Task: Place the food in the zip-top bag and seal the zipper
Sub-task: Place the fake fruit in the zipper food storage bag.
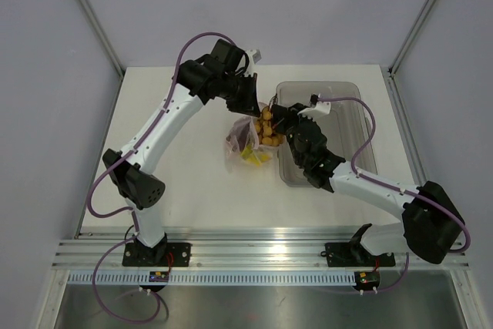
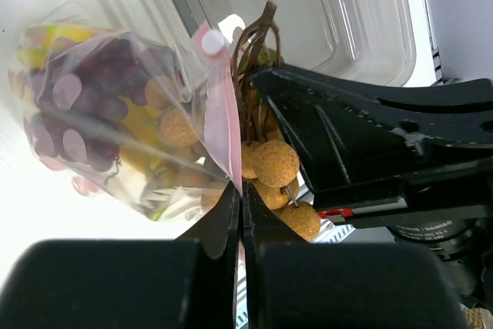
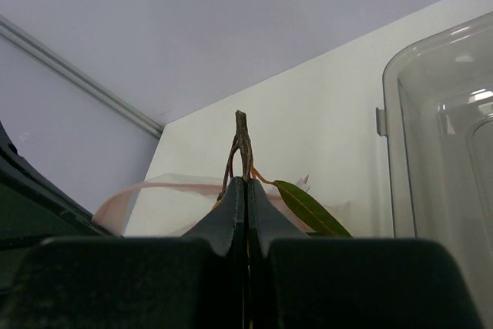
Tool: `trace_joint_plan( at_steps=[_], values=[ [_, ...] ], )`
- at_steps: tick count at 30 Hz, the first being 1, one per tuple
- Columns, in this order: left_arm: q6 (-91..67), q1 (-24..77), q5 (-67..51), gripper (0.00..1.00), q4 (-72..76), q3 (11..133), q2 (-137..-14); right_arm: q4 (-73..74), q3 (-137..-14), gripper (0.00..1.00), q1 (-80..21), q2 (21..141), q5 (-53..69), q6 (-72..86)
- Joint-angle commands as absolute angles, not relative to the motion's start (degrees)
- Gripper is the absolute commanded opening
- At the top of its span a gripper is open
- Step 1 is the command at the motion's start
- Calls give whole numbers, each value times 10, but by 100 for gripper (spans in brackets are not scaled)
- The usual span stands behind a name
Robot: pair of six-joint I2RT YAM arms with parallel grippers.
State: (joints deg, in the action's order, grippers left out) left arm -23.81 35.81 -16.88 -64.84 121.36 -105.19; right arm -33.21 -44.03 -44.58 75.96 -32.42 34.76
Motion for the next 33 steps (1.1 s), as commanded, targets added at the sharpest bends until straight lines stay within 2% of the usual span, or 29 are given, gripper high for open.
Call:
trace_joint_plan(
  at_steps=[1, 9, 25, 33],
  values=[
    [-237, 357, -209, 0, -611, 1220, -1034, -331, -496, 0, -451, 770, -387, 309],
    [-240, 357, -224, 0, -606, 1211, -1027, -250, -556, 0, -453, 793, -463, 360],
    [-250, 357, -237, 0, -591, 1205, -1030, -341, -513, 0, -502, 845, -504, 266],
    [-256, 348, -246, 0, -581, 1194, -1026, -340, -491, 0, -508, 838, -512, 270]
  ],
)
